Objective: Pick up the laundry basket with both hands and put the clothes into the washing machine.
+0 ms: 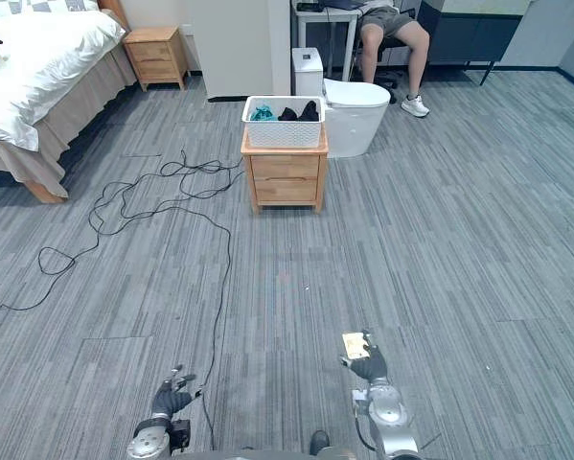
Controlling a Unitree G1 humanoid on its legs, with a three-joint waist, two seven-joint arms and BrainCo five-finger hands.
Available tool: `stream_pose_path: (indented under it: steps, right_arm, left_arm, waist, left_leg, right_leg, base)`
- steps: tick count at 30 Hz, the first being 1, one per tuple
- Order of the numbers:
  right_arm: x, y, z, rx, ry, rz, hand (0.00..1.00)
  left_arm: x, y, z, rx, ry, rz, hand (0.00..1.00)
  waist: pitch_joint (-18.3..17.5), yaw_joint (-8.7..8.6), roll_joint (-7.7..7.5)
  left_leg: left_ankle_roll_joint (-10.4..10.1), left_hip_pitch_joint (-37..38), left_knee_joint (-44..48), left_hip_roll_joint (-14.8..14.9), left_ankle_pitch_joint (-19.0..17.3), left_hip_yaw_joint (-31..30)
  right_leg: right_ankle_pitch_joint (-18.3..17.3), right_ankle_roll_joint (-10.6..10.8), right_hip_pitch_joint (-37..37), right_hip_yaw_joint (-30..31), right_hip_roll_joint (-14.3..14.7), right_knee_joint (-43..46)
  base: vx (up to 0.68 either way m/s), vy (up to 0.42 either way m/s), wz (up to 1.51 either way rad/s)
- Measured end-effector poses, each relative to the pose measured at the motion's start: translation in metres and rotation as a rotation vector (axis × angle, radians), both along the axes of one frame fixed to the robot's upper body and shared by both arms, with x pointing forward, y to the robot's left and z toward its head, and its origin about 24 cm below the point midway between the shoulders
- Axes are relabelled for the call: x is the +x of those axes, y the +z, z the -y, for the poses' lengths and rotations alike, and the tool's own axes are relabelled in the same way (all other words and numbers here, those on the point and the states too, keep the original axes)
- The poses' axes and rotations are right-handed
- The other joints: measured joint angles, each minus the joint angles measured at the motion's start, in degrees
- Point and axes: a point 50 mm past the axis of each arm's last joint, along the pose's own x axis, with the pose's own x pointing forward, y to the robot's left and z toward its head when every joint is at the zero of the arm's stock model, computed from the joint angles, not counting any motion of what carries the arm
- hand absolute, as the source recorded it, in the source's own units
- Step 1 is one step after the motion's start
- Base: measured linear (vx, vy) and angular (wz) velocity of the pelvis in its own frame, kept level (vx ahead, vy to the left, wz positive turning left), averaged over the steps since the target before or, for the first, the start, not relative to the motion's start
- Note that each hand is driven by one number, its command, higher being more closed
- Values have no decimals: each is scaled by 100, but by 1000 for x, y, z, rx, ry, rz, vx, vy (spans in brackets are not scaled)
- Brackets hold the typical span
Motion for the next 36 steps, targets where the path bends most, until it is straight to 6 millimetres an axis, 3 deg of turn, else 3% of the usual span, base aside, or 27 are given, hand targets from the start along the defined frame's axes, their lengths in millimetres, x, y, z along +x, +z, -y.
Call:
stream_pose_path:
  steps: [12,20,24,26,30,32,33,36]
  right_arm:
    - [-12,-4,23,60,-184,-18,0]
    - [-16,-7,21,117,-266,-7,0]
    - [-15,-6,21,120,-273,-3,0]
    - [-6,-4,20,117,-277,11,0]
    - [6,1,13,124,-234,37,0]
    - [9,1,6,125,-199,34,0]
    - [10,0,1,132,-178,29,0]
    - [15,4,-4,123,-136,43,0]
  left_arm:
    - [-6,-1,-7,1,47,-7,0]
    - [-7,2,-6,-3,49,9,0]
    - [-2,6,-5,-3,47,41,0]
    - [2,10,-5,-1,45,66,0]
    - [4,15,-7,4,46,92,0]
    - [4,15,-7,-4,51,92,0]
    - [8,16,-8,-1,46,101,0]
    - [12,17,-9,-3,47,106,0]
  waist:
    - [20,1,-52]
    - [76,6,-139]
    - [87,19,-143]
    - [133,44,-96]
    - [294,54,-84]
    - [371,45,-57]
    - [471,4,-82]
    - [558,-6,-18]
  left_leg:
    - [32,-12,-2,-70,21,-111]
    - [38,-65,-9,-98,19,-104]
    - [156,-335,217,-98,-120,-25]
    - [174,-566,604,-53,-381,144]
    - [273,-695,1402,-58,-1113,427]
    - [366,-534,1455,-63,-1290,438]
    - [427,-345,1440,-59,-1363,438]
    - [311,-32,1356,152,-1460,472]
  right_leg:
    - [-25,36,31,-154,-66,19]
    - [-44,59,-15,-164,-98,19]
    - [-111,147,-211,-103,-118,42]
    - [-298,189,-522,72,-138,448]
    - [-1270,383,-1326,336,-375,2459]
    - [-1309,392,-1796,142,-531,3589]
    - [-1490,417,-2096,-18,-618,4170]
    - [-1610,317,-2488,-414,-538,3590]
  base:
    - [-11,7,4]
    - [-71,-6,1]
    - [-35,-2,-7]
    - [16,32,-38]
    - [52,69,-42]
    - [140,89,-21]
    - [193,58,-8]
    - [377,14,-4]
